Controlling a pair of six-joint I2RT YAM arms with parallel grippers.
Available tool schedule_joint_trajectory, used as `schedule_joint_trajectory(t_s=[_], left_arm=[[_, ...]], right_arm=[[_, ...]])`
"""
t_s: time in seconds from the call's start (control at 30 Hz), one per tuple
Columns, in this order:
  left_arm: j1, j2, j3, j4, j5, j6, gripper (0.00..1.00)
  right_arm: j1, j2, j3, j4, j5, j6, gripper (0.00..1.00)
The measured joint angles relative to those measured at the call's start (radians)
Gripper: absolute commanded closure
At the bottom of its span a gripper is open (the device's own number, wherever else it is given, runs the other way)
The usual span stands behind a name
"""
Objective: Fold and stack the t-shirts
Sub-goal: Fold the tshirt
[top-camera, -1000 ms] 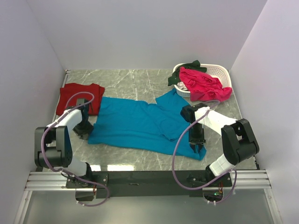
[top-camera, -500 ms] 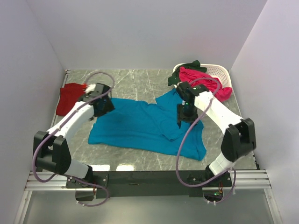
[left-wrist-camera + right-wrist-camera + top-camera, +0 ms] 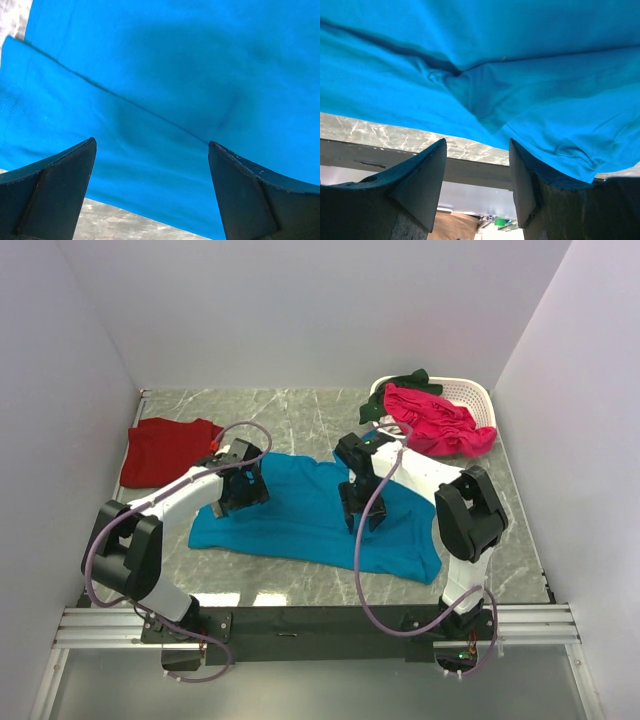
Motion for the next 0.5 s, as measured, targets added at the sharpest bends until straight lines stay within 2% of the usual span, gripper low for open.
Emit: schedule_joint_trajectory(t_s=[0.37,0.5], left_arm=[[0.000,-0.004,-0.069,0.006,0.008,-0.024,0.01],[0.000,-0.010,-0.070,0.006,0.008,-0.024,0.01]], right_arm=[[0.031,0.053,-0.016,0.005,0.066,-0.010,0.43],[0.031,0.074,-0.032,0.013,0.093,-0.015,0.51]])
